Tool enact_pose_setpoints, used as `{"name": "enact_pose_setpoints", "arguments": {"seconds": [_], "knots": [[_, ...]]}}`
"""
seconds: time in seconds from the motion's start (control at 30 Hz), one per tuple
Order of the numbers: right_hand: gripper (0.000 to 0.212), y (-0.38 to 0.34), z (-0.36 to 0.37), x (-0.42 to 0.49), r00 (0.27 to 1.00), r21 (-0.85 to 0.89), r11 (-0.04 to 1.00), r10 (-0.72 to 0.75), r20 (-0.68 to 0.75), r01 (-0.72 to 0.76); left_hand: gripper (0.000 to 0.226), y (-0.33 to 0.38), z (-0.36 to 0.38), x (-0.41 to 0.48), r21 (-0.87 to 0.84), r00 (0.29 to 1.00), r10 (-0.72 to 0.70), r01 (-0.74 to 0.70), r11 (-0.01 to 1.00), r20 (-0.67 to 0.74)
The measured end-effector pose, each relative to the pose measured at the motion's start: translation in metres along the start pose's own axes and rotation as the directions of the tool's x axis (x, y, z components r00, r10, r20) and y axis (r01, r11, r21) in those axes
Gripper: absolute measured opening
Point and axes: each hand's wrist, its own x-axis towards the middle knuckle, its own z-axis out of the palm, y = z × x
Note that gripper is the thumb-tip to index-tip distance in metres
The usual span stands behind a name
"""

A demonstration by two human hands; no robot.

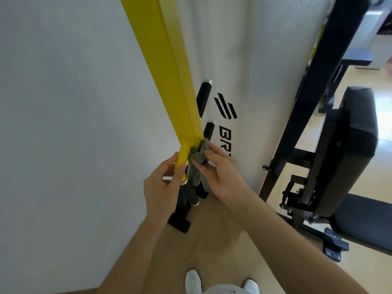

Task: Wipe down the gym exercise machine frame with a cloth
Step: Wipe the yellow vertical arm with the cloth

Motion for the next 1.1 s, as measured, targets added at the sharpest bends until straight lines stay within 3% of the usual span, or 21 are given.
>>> {"name": "enact_pose_setpoints", "arguments": {"seconds": [0.1,0.3,0.4,0.6,0.77,0.87,0.97,1.03,1.1], "knots": [[0.032,0.003,-0.006,0.003,1.000,-0.024,1.000,-0.004,-0.018,0.003,0.039,0.001,0.003,0.000,-0.005,1.000,0.009,-0.009,1.000,0.000],[0.031,0.013,-0.029,0.018,0.971,-0.054,0.991,0.109,-0.213,-0.124,0.040,0.002,0.006,-0.002,-0.005,1.000,0.005,-0.005,1.000,-0.020],[0.032,0.011,-0.028,0.020,0.964,-0.042,0.987,0.143,-0.222,-0.156,0.040,0.003,0.008,-0.002,0.001,0.999,-0.013,0.013,1.000,-0.037],[0.029,-0.019,-0.005,0.005,0.993,-0.010,0.995,0.101,0.056,-0.101,0.035,0.010,0.004,-0.002,0.007,0.997,-0.073,0.073,0.997,0.001],[0.027,-0.038,0.004,-0.029,0.961,-0.270,0.962,0.038,0.274,0.039,0.027,0.029,-0.014,0.000,-0.074,0.989,-0.140,0.136,0.988,-0.040],[0.028,-0.038,0.006,-0.044,0.917,-0.412,0.904,0.065,0.394,0.113,0.042,0.041,-0.032,0.001,-0.196,0.988,-0.072,0.098,0.976,0.134],[0.022,-0.027,0.014,-0.053,0.869,-0.493,0.843,0.065,0.491,0.215,0.059,0.045,-0.046,0.004,-0.336,0.896,0.032,0.133,0.932,0.442],[0.016,-0.014,0.022,-0.056,0.864,-0.510,0.803,-0.010,0.504,0.307,0.057,0.039,-0.051,0.010,-0.363,0.855,0.067,0.146,0.920,0.514],[0.017,0.002,0.025,-0.052,0.877,-0.540,0.742,-0.133,0.462,0.397,0.042,0.027,-0.059,0.019,-0.359,0.865,0.084,0.116,0.926,0.495]]}}
